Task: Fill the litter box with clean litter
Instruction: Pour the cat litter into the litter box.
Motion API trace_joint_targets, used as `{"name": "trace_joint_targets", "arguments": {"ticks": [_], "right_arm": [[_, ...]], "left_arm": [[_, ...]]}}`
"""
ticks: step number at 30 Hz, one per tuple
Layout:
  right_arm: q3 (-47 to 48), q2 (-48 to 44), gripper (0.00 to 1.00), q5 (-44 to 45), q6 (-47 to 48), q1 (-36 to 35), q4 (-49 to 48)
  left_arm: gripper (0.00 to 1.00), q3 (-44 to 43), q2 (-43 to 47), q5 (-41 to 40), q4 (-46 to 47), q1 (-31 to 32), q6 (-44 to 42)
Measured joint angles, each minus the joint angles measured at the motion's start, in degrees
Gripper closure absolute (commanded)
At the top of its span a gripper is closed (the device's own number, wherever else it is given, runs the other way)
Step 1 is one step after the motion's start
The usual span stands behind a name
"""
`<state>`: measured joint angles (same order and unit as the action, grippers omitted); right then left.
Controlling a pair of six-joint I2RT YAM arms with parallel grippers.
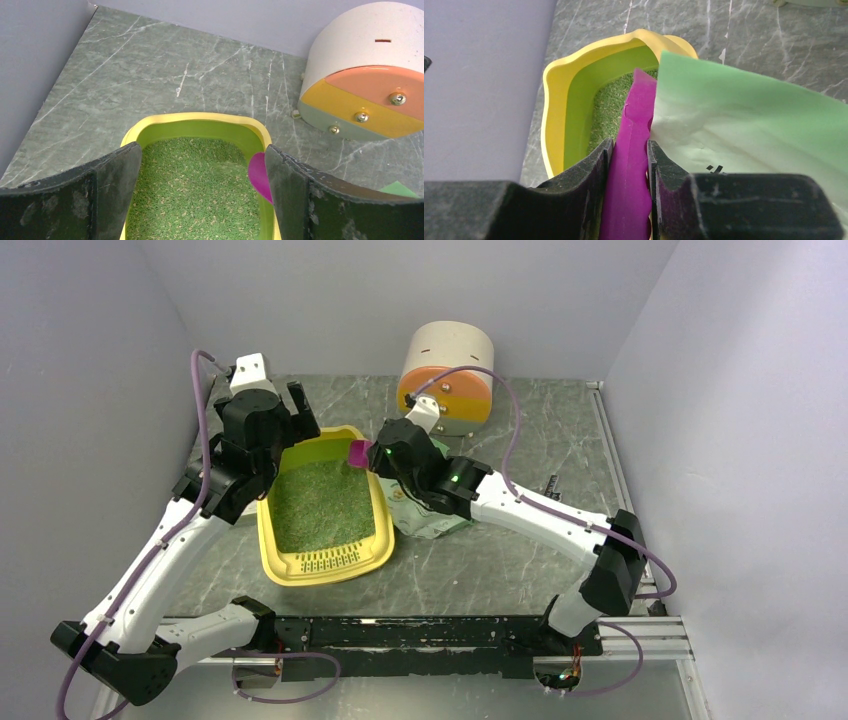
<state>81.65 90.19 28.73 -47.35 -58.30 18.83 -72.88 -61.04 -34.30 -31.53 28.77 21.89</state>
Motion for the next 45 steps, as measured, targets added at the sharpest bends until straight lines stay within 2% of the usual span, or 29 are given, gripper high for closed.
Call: {"name": "trace_joint_targets", "arguments": {"ticks": [5,15,26,34,39,45], "right_arm": [[0.48,0.24,1.00,0.00,2.01,-0.24,1.29],[9.84,5.88,1.00,-2.71,12.31,-1.62,5.86],[15.93,19.08,1.00,-9.88,15.37,-2.21,7.50],[22.67,26.51,1.00,-5.60,15.63,-2.32,8.15],[29.99,30.60,1.00,1.05,15.69,-2.47,12.41],[30.21,31.52,1.00,5.97,16.35,-2.40,16.39]], "left_arm": [[0.03,0.22,0.00,0.00,0.00,0.00,0.00],[0.03,0.22,0.07,-0.24,0.00,0.02,0.42],[0.03,0.22,2.58,-5.60,-0.28,0.17,3.67],[0.03,0.22,2.86,-6.64,-0.26,0.35,3.61],[0.03,0.22,2.86,-6.88,-0.24,0.63,3.41],[0.03,0.31,2.86,-6.93,-0.22,0.66,3.43]]}}
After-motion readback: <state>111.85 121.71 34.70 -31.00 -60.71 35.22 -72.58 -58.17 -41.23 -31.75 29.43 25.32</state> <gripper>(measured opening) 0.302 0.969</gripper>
